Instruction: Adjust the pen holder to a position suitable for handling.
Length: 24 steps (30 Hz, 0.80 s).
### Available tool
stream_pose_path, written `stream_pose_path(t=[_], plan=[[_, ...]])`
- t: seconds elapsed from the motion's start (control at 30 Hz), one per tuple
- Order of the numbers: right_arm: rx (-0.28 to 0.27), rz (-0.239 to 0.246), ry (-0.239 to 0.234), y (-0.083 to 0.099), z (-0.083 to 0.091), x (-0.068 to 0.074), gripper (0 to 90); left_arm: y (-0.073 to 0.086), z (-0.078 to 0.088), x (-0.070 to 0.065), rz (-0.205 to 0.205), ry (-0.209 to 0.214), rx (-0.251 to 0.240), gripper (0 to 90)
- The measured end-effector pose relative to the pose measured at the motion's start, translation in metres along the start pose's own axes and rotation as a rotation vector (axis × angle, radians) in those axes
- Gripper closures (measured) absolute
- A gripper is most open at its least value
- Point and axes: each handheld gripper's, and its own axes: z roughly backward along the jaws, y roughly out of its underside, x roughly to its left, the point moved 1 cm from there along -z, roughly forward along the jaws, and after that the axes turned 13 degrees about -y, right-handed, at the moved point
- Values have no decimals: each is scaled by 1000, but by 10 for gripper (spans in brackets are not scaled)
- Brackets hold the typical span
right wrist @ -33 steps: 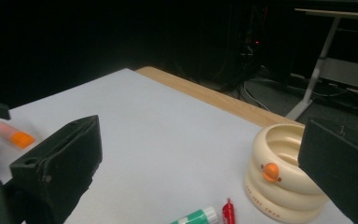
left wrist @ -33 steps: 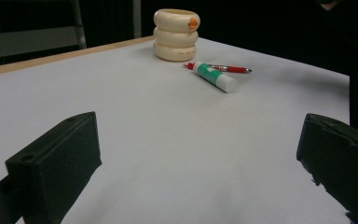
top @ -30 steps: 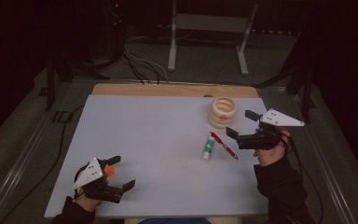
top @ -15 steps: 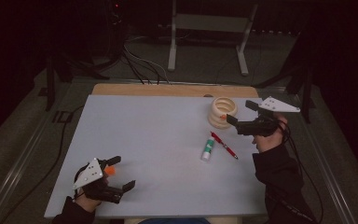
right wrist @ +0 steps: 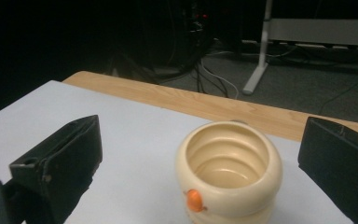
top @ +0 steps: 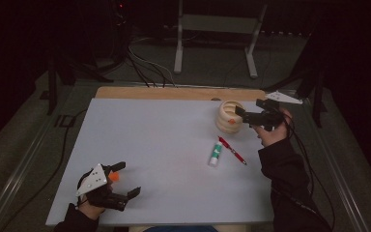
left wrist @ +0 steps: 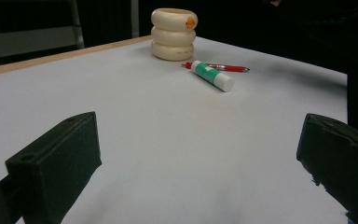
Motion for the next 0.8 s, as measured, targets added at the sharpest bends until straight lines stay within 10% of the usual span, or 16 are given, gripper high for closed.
stream_pose_path(t=[0.8], plan=[[140, -173, 124, 9, -44, -43, 172, 1, -1, 0, 2, 4, 3, 0]])
